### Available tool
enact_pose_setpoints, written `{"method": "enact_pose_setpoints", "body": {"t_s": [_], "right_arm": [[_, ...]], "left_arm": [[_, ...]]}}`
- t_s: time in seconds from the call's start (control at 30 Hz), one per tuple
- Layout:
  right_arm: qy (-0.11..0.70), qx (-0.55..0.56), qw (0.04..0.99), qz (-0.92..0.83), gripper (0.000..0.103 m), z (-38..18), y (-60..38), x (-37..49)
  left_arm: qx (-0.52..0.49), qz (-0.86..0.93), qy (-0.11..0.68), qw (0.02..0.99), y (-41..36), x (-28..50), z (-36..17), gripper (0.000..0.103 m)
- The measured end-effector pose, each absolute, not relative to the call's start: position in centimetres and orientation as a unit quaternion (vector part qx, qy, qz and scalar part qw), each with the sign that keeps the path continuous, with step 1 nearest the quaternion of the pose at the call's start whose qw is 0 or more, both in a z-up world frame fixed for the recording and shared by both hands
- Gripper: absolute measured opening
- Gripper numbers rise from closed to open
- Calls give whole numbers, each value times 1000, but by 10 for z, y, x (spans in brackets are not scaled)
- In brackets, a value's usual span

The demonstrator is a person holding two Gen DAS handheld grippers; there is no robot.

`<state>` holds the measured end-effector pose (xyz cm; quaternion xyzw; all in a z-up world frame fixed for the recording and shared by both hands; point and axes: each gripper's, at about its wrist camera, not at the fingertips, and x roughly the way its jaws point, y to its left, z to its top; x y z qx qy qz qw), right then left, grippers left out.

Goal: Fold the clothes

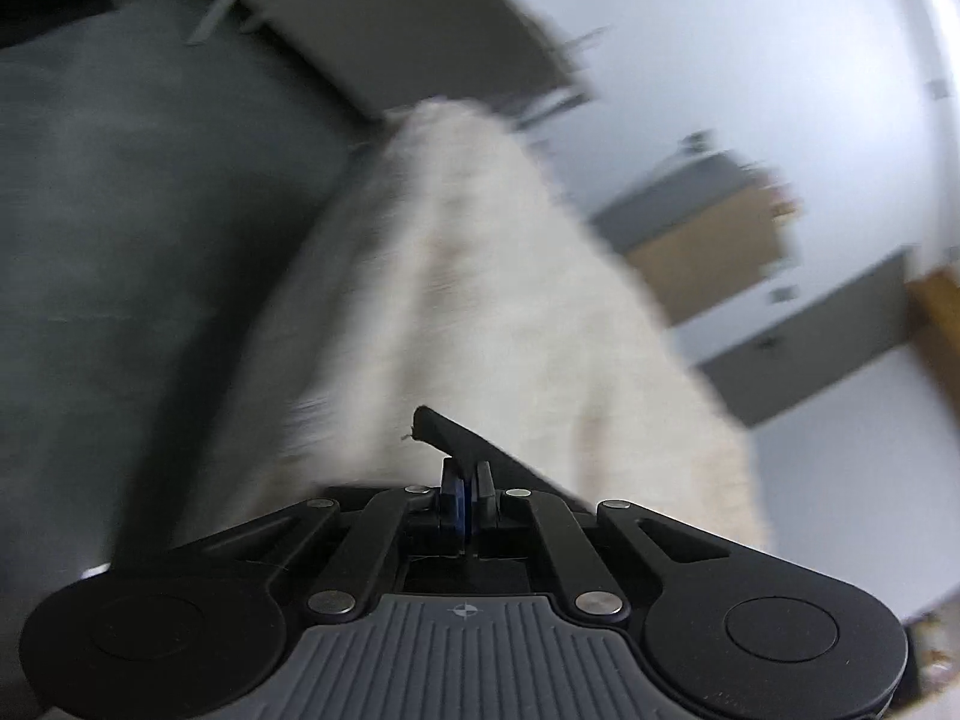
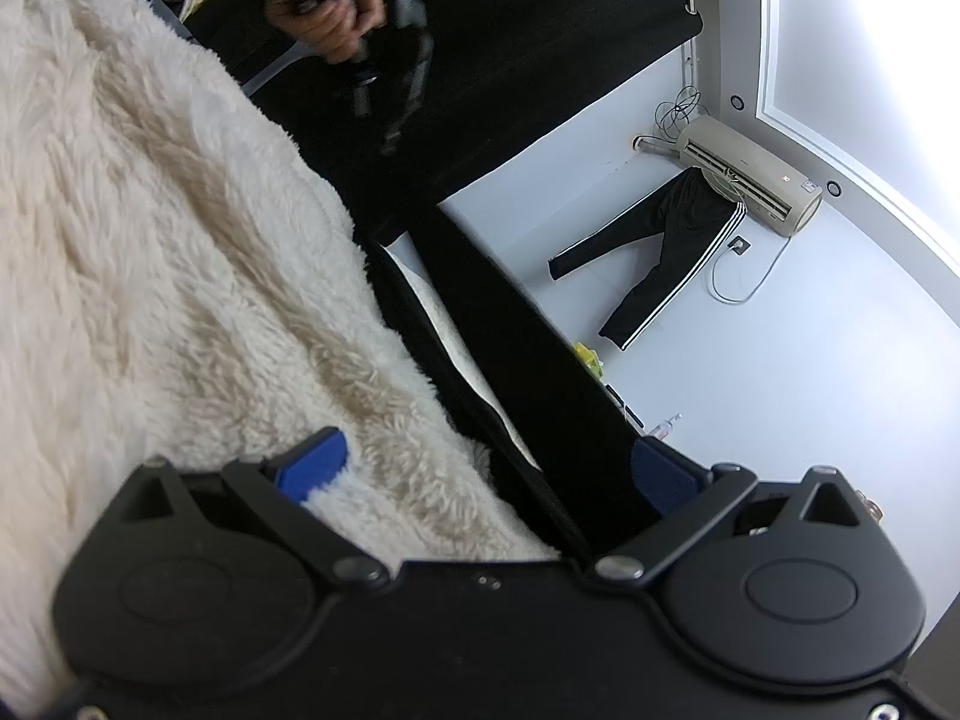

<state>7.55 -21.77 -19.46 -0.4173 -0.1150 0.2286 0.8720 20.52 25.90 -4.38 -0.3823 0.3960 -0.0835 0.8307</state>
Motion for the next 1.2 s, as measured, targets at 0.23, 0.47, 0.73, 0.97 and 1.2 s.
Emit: {"method": "enact_pose_setpoints", "body": {"t_s": [0.23, 0.47, 0.73, 0.97, 1.2], "right_arm": [[-115, -419, 871, 228, 103, -194, -218, 75], [-112, -422, 870, 228, 103, -193, -216, 75], [-101, -429, 868, 230, 103, -185, -212, 77], [11, -387, 882, 270, 103, -132, -213, 94], [107, -333, 862, 368, 103, 12, -257, 180]], "left_arm": [[-387, -47, 378, 840, 258, 183, -55, 48], [-368, 0, 282, 886, 235, 114, 2, 66], [-353, -58, 203, 912, 107, 46, 19, 80], [-324, -83, 232, 913, 77, 36, -4, 81], [-350, -101, 243, 899, 80, 37, -18, 81]]}}
